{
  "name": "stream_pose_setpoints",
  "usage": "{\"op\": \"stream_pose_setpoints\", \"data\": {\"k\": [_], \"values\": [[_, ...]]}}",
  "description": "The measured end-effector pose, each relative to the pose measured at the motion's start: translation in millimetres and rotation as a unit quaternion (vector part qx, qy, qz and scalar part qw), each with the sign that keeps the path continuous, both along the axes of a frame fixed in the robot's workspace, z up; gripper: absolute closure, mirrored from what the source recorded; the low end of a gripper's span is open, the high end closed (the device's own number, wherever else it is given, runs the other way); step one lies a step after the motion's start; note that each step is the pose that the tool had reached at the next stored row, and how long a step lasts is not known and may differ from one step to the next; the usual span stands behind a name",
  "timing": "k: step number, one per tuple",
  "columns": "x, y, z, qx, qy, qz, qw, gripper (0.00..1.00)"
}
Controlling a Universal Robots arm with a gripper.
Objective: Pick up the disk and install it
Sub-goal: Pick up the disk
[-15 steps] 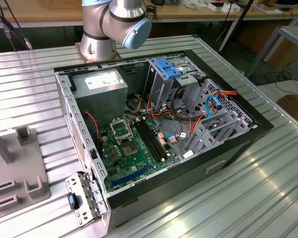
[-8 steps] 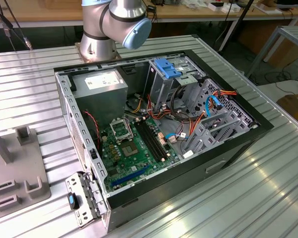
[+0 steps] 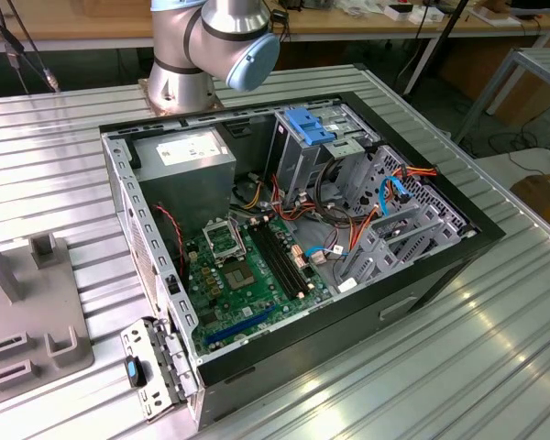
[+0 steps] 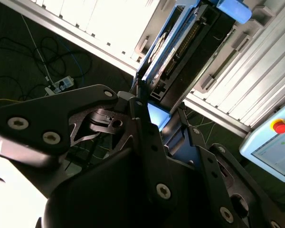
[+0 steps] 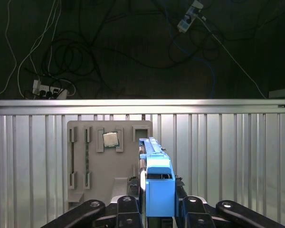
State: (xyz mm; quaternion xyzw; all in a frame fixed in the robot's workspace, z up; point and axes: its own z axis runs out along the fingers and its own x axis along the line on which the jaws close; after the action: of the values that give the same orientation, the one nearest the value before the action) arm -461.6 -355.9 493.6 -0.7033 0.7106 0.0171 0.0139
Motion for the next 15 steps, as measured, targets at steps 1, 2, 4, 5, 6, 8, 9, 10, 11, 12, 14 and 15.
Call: {"op": "stream_pose_setpoints", "data": {"k": [1, 2, 4, 5, 6, 8, 9, 10, 11, 12, 14, 15], "values": [[0.0, 0.0, 0.0, 0.0, 0.0, 0.0, 1.0, 0.64], [0.0, 0.0, 0.1, 0.0, 0.0, 0.0, 1.0, 0.64], [0.1, 0.0, 0.1, 0.0, 0.0, 0.0, 1.0, 0.64], [1.2, 0.0, 0.1, 0.0, 0.0, 0.0, 1.0, 0.64], [3.3, 0.0, 0.1, 0.0, 0.0, 0.0, 1.0, 0.64], [9.3, 0.0, 0.1, 0.0, 0.0, 0.0, 1.0, 0.64], [9.6, 0.0, 0.1, 0.0, 0.0, 0.0, 1.0, 0.64], [9.9, 0.0, 0.1, 0.0, 0.0, 0.0, 1.0, 0.64], [10.1, 0.0, 0.1, 0.0, 0.0, 0.0, 1.0, 0.64], [11.7, -0.1, 0.1, 0.0, 0.0, 0.0, 1.0, 0.64], [16.0, 0.0, 0.1, 0.0, 0.0, 0.0, 1.0, 0.64], [23.7, 0.0, 0.1, 0.0, 0.0, 0.0, 1.0, 0.64]]}}
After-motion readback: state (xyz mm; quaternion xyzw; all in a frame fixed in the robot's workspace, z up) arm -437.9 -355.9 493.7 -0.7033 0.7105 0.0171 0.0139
